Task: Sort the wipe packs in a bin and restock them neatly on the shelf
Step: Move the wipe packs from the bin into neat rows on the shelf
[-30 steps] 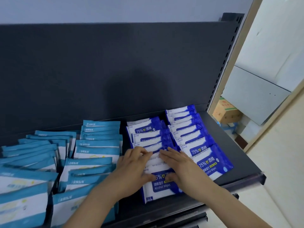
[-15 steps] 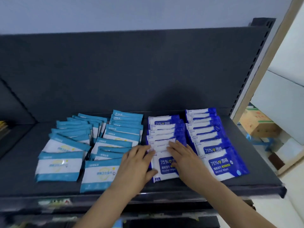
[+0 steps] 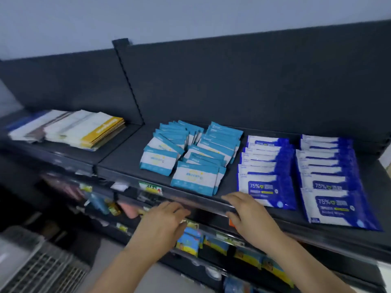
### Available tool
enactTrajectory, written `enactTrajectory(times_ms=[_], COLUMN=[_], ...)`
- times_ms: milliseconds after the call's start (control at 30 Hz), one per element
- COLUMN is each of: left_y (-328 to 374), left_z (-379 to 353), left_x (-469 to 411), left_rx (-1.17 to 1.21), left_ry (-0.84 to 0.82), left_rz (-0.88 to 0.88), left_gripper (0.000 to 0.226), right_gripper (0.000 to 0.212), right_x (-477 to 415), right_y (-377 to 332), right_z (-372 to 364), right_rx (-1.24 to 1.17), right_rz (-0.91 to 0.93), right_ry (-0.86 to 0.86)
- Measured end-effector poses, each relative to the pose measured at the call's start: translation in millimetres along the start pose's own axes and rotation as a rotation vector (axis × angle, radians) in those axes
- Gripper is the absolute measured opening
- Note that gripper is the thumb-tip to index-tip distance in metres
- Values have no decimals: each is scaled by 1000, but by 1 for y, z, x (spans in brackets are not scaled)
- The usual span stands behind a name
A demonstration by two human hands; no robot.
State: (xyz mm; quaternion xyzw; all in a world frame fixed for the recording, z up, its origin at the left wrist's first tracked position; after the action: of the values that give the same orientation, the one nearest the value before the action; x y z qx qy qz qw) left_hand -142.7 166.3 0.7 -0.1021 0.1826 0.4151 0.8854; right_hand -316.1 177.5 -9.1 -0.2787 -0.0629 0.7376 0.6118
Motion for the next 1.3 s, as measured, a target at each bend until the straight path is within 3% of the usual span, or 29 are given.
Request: enactTrajectory(times_ms=[133,333,467,700,800,900,1300], left_y=[-66,-163,-242,-384,-431,-468,-603], left_z=[24,61,91,172,203,230,240], left_x=[65,159,229,364,421,468,551], left_rx=[-113,-230,-277,-413,-443,-498,-634], left_ry=[11,37,72,133,121,156,163], left_rz=[152,379,539,801,944,1046,1317], left_gripper=[32,24,37,27,43,43,40], right_gripper=[44,45,35,48,47,46,47], right_x=[-12,-52,-85,-137,-150,-161,-239], right_y=[-52,-153,-247,-437,-515,-579,-755], right_z=[-37,-99,-155,-259,-294,-332,-478], right_rx=[-40,-42,-76,-164,-234,-250,-362], right_rz=[85,253,363,499,560,641,899], right_ry=[-104,-208,-232,-276,-309,-371,-568])
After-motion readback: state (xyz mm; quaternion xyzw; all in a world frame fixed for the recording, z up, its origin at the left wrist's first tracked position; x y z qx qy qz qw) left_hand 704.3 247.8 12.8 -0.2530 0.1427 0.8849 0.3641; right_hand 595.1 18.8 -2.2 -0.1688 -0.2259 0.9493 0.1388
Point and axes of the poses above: each hand's wrist, its own x-axis away from the middle knuckle, its own z-axis out of the back of the hand, y = z × x, the point moved 8 cm from there along -x, towards the middle knuckle, and after that the axes turned 12 degrees about y, right-handed, at the moved point
